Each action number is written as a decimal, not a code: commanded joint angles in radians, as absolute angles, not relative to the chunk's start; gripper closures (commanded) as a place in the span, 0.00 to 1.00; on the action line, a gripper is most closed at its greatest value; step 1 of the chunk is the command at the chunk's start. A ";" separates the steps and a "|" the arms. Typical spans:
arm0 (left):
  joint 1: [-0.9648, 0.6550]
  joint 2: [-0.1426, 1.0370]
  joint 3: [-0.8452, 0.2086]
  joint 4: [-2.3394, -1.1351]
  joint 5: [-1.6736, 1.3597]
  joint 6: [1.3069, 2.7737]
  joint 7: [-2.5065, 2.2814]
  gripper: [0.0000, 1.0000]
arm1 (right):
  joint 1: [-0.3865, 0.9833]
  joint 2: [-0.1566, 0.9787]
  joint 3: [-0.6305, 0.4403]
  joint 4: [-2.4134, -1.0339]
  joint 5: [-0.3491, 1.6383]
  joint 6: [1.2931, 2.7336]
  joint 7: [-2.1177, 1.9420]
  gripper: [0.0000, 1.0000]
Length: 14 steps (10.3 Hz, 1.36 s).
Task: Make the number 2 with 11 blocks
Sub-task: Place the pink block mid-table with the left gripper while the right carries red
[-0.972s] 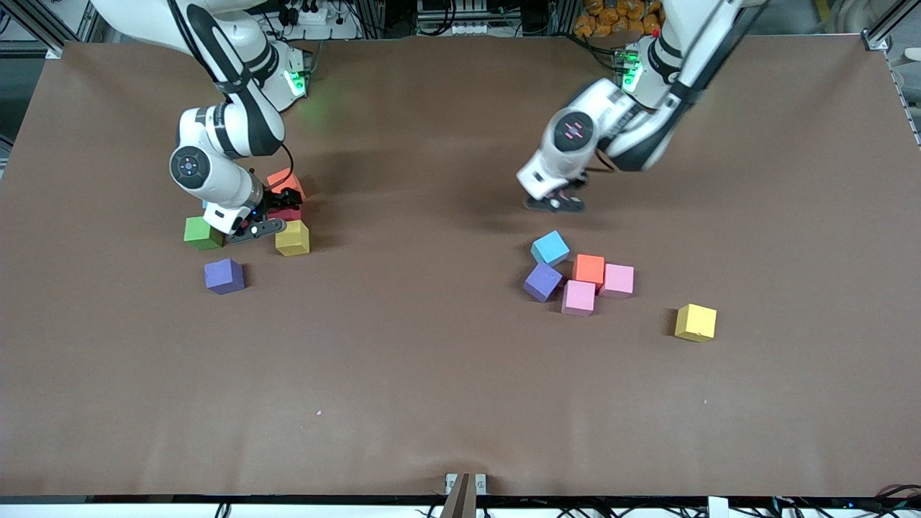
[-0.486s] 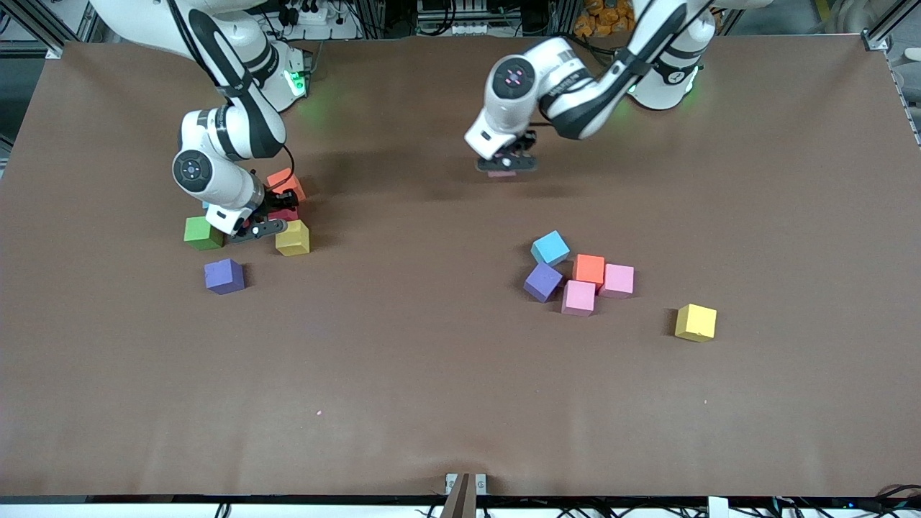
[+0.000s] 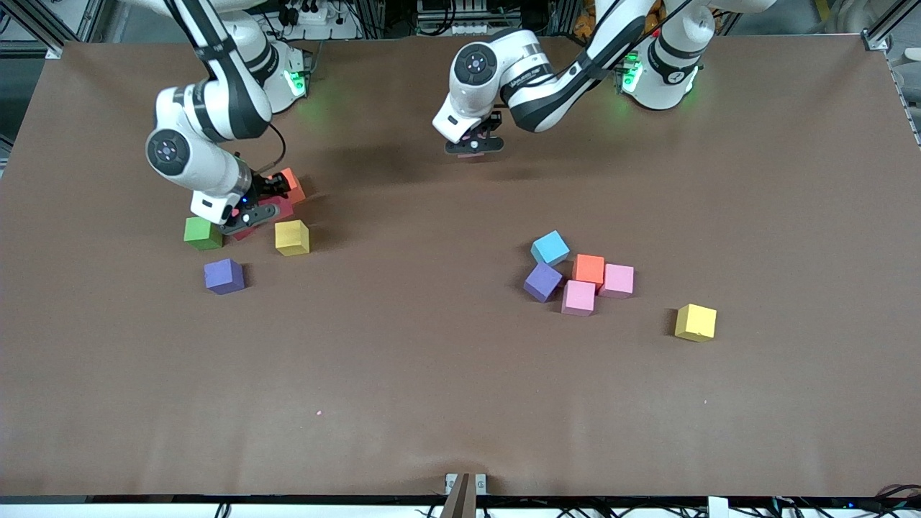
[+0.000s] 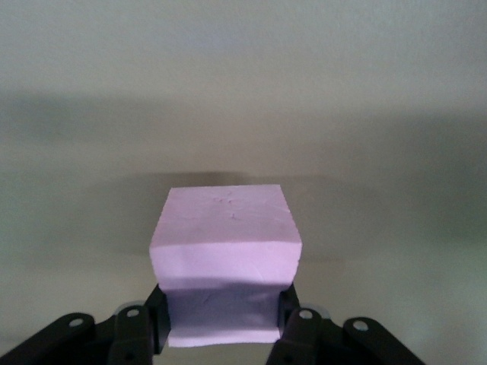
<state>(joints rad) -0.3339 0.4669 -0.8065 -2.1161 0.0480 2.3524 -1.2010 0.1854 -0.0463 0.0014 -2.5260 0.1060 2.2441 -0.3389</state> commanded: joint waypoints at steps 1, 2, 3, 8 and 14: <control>-0.420 0.514 -0.735 -2.094 0.115 2.367 -1.230 0.62 | 0.207 -0.067 -0.002 -2.494 0.123 2.221 -0.585 0.85; -0.425 0.520 -0.727 -2.092 0.117 2.367 -1.235 0.62 | 0.209 -0.067 -0.002 -2.488 0.115 2.223 -0.679 0.85; -0.426 0.523 -0.727 -2.092 0.115 2.381 -1.236 0.62 | 0.207 -0.067 -0.003 -2.482 0.114 2.227 -0.786 0.85; -0.454 0.551 -0.727 -2.094 0.120 2.440 -1.281 0.61 | 0.294 -0.063 0.018 -2.428 -0.090 2.232 -0.934 0.87; -0.454 0.574 -0.709 -2.073 0.206 2.445 -1.278 0.59 | 0.380 -0.055 0.029 -2.436 -0.178 2.304 -0.991 0.91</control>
